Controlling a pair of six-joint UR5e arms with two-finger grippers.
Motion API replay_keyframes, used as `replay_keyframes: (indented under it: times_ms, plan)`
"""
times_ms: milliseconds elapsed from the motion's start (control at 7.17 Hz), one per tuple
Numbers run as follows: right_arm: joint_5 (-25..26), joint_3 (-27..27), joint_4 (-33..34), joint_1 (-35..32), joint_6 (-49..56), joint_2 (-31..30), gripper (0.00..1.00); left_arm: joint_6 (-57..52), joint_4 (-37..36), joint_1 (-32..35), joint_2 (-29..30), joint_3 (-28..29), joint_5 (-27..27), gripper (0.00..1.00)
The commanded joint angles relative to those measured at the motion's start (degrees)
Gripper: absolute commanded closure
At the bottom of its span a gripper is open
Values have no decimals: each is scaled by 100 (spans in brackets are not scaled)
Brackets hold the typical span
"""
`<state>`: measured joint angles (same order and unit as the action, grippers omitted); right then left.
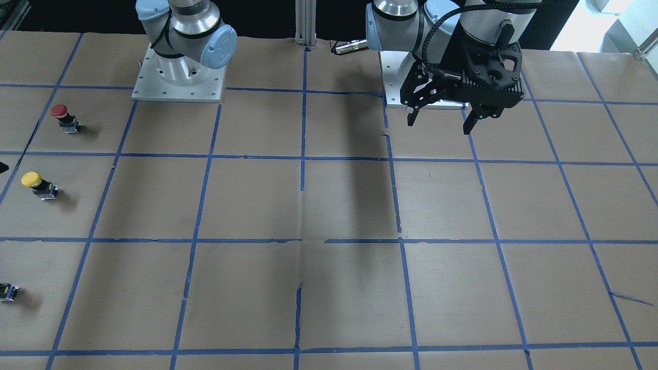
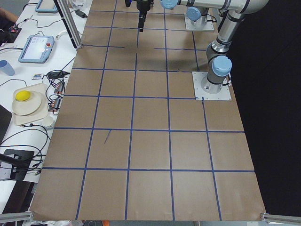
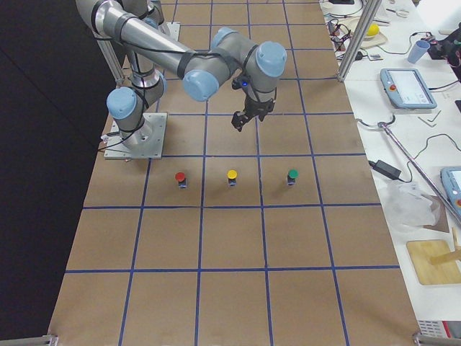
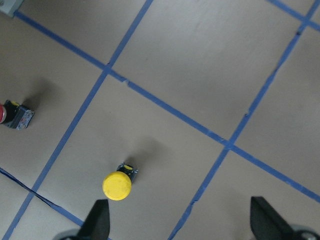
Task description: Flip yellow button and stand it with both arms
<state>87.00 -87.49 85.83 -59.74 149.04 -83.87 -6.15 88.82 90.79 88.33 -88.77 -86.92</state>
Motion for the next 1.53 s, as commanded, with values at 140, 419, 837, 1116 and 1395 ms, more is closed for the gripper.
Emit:
replay_keyframes:
  times_ms: [140, 419, 837, 1116, 1395]
  plan:
    - [-304, 802, -541, -1308, -2830, -16, 0, 44, -5, 0, 0, 9, -9, 0]
    - [-787, 926, -515, -1978, -5013, -7, 0, 480, 13, -18, 26, -26, -1, 0]
    - [-1248, 997, -523, -2723, -7951, 55, 0, 484, 30, -18, 26, 9, -1, 0]
    - [-1168, 997, -305, -3183, -10095, 46, 0, 483, 22, -26, 26, 9, 26, 0]
    - [-799, 980, -224, -3289, -11354, -41, 0, 483, 22, -61, 8, 9, 43, 0]
